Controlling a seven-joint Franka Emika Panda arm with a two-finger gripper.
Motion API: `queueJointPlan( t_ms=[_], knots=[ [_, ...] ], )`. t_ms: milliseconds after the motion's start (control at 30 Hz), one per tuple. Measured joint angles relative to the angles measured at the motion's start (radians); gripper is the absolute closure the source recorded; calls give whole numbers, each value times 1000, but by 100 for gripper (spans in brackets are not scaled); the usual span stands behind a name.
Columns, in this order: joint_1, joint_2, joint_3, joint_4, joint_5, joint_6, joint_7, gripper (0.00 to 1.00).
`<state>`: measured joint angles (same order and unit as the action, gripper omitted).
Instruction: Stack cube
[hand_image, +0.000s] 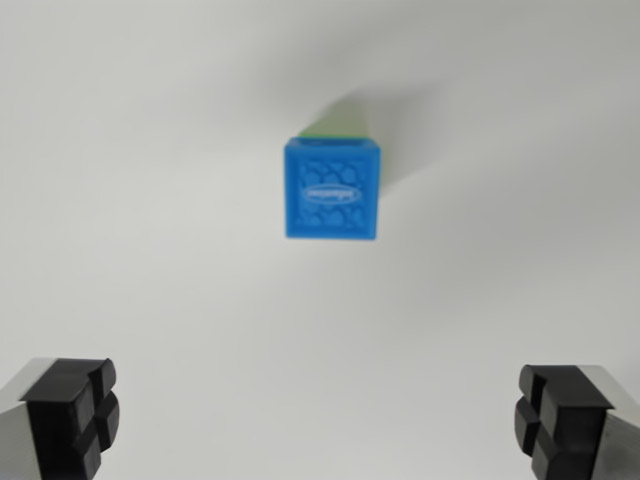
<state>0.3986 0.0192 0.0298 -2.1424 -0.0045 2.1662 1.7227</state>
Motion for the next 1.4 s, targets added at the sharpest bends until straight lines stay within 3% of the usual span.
queueJointPlan(
  t_ms=[733, 1400],
  knots=[
    [0, -55, 0, 101, 2, -157, -1, 0],
    [0, -61, 0, 118, 2, -179, -1, 0]
  ],
)
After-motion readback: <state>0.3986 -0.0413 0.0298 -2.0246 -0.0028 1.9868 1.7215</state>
